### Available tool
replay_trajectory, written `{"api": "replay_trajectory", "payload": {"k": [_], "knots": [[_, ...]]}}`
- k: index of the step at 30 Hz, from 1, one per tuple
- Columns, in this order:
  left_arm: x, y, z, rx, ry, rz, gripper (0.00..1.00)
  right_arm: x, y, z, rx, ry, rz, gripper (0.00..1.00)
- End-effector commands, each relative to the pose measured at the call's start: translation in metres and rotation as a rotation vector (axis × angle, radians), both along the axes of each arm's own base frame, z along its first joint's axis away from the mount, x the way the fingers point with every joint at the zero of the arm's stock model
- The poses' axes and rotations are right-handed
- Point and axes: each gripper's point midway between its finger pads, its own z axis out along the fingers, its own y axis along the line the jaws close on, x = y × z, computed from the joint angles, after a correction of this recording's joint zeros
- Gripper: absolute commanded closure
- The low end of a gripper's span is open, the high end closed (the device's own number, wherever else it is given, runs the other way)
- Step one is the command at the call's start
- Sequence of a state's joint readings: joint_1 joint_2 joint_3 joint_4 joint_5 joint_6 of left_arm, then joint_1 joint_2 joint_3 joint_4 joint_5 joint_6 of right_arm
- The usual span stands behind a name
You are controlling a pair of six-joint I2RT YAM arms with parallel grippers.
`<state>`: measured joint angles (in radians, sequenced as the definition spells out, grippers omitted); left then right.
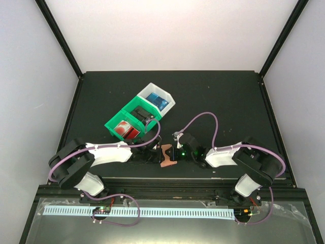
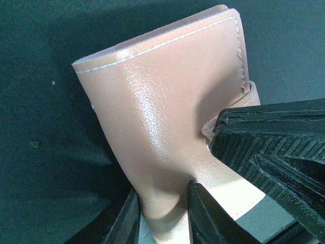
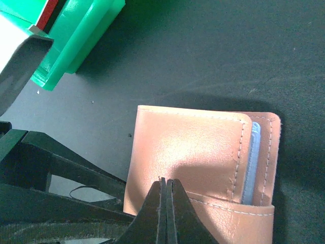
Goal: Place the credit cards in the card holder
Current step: Close the card holder at the center of the board, then reset both arms
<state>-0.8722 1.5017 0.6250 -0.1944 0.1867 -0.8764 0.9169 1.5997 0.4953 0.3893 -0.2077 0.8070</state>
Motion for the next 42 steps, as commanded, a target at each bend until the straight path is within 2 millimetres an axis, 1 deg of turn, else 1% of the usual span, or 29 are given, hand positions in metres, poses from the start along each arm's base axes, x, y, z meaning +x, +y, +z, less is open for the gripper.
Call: {"api": "replay_trajectory", "payload": {"k": [1,4,8,12,15,17,18,20,22,24,25,27,28,30,33,34,36,37,38,40,41,42], "knots": [[-0.015,0.02,-0.041,0.126,0.078,0.013,0.74,-0.107,-0.069,-0.092,-0.339,0.373,0.153,0.99],[-0.015,0.02,-0.042,0.129,0.081,0.015,0.74,-0.114,-0.074,-0.102,-0.361,0.396,0.153,0.99],[-0.015,0.02,-0.043,0.13,0.084,0.017,0.76,-0.121,-0.082,-0.108,-0.391,0.399,0.148,0.99],[-0.014,0.019,-0.042,0.13,0.08,0.019,0.76,-0.124,-0.091,-0.112,-0.41,0.404,0.119,0.99],[-0.013,0.018,-0.041,0.125,0.079,0.02,0.76,-0.12,-0.092,-0.11,-0.412,0.391,0.097,0.99],[-0.012,0.018,-0.039,0.121,0.072,0.02,0.75,-0.108,-0.084,-0.098,-0.412,0.349,0.075,0.99],[-0.011,0.018,-0.037,0.119,0.066,0.021,0.75,-0.099,-0.078,-0.088,-0.403,0.321,0.06,0.99],[-0.01,0.018,-0.032,0.112,0.054,0.022,0.74,-0.076,-0.061,-0.055,-0.359,0.225,0.026,0.97],[-0.008,0.017,-0.023,0.099,0.034,0.019,0.72,-0.053,-0.054,-0.022,-0.341,0.137,-0.023,0.94],[-0.004,0.015,-0.013,0.085,0.008,0.015,0.66,-0.034,-0.051,0.01,-0.319,0.059,-0.07,0.92],[-0.002,0.013,-0.006,0.079,-0.009,0.008,0.61,-0.026,-0.05,0.026,-0.306,0.024,-0.077,0.91],[0.002,0.011,0.009,0.065,-0.043,-0.006,0.53,-0.013,-0.05,0.054,-0.321,-0.037,-0.08,0.9],[0.005,0.009,0.017,0.058,-0.065,-0.011,0.5,-0.009,-0.053,0.065,-0.348,-0.057,-0.084,0.89],[0.011,0.009,0.036,0.05,-0.112,-0.01,0.43,-0.002,-0.062,0.085,-0.392,-0.104,-0.102,0.87],[0.017,0.015,0.065,0.037,-0.184,0.006,0.36,0.003,-0.081,0.111,-0.422,-0.167,-0.156,0.84],[0.019,0.018,0.082,0.019,-0.224,0.014,0.33,0.005,-0.09,0.12,-0.437,-0.191,-0.185,0.82],[0.02,0.027,0.108,0.001,-0.296,0.025,0.29,0.01,-0.114,0.143,-0.473,-0.257,-0.259,0.78],[0.02,0.032,0.123,-0.01,-0.336,0.031,0.27,0.01,-0.126,0.155,-0.49,-0.286,-0.285,0.76],[0.02,0.039,0.136,-0.015,-0.375,0.041,0.25,0.011,-0.136,0.171,-0.486,-0.322,-0.315,0.73],[0.019,0.054,0.163,-0.033,-0.455,0.065,0.05,0.011,-0.155,0.196,-0.482,-0.38,-0.368,0.65],[0.018,0.065,0.177,-0.047,-0.492,0.099,0.02,0.008,-0.166,0.209,-0.47,-0.409,-0.391,0.61],[0.014,0.077,0.193,-0.063,-0.533,0.121,0.01,0.007,-0.176,0.218,-0.467,-0.433,-0.414,0.55]]}}
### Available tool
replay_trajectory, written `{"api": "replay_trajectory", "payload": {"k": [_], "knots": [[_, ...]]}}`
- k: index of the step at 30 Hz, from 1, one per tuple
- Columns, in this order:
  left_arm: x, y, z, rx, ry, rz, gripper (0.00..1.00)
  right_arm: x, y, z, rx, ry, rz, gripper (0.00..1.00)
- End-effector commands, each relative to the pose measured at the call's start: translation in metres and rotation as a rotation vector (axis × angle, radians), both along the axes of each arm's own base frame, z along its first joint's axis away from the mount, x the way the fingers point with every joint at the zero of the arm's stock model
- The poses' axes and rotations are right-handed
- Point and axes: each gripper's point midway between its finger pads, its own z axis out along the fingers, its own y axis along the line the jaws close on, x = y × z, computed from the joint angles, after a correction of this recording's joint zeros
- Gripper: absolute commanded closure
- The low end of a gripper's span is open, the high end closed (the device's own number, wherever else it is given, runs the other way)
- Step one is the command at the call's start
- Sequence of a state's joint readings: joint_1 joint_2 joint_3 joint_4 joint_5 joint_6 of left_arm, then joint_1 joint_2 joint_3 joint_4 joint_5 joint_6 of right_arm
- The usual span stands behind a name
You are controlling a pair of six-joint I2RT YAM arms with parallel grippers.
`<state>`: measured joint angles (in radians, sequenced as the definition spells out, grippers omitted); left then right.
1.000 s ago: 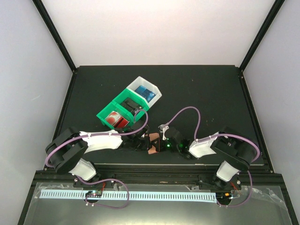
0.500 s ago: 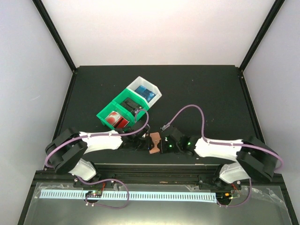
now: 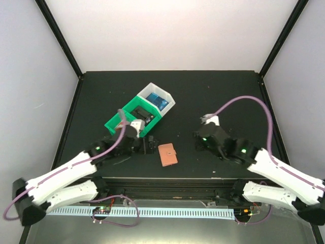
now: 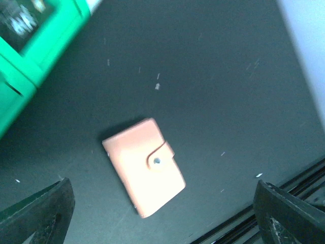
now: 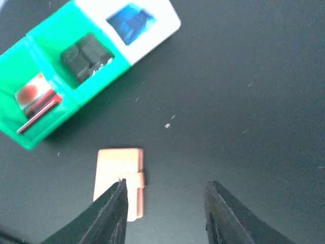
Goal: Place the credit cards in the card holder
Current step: Reset both arms
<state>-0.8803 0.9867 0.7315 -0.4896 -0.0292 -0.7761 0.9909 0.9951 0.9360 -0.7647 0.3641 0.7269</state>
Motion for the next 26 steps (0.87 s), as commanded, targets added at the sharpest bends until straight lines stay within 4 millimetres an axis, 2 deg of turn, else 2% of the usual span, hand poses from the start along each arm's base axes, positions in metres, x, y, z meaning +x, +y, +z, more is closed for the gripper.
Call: {"api": "replay_trajectory", "payload": {"k": [1,4,7,12,15,18,20,26], "knots": [[-0.005,0.053,0.057,0.013,-0.178,0.107,0.01,-0.002,-0.071,0.045,-0.106,-0.158,-0.146,0.49],[-0.013,0.08,0.093,-0.024,-0.29,0.146,0.01,-0.01,-0.094,0.064,-0.076,-0.217,-0.179,0.34],[-0.021,0.112,0.121,-0.044,-0.391,0.212,0.01,-0.018,-0.115,0.081,-0.037,-0.278,-0.201,0.23],[-0.034,0.176,0.165,0.018,-0.568,0.347,0.01,-0.036,-0.16,0.108,0.091,-0.389,-0.286,0.13],[-0.044,0.205,0.184,0.039,-0.629,0.403,0.01,-0.048,-0.184,0.12,0.167,-0.439,-0.33,0.11],[-0.051,0.222,0.191,0.063,-0.657,0.433,0.01,-0.056,-0.202,0.124,0.199,-0.458,-0.363,0.09],[-0.054,0.228,0.194,0.073,-0.667,0.445,0.01,-0.059,-0.208,0.125,0.207,-0.459,-0.377,0.09],[-0.056,0.234,0.198,0.081,-0.682,0.452,0.01,-0.056,-0.204,0.12,0.202,-0.446,-0.383,0.08]]}}
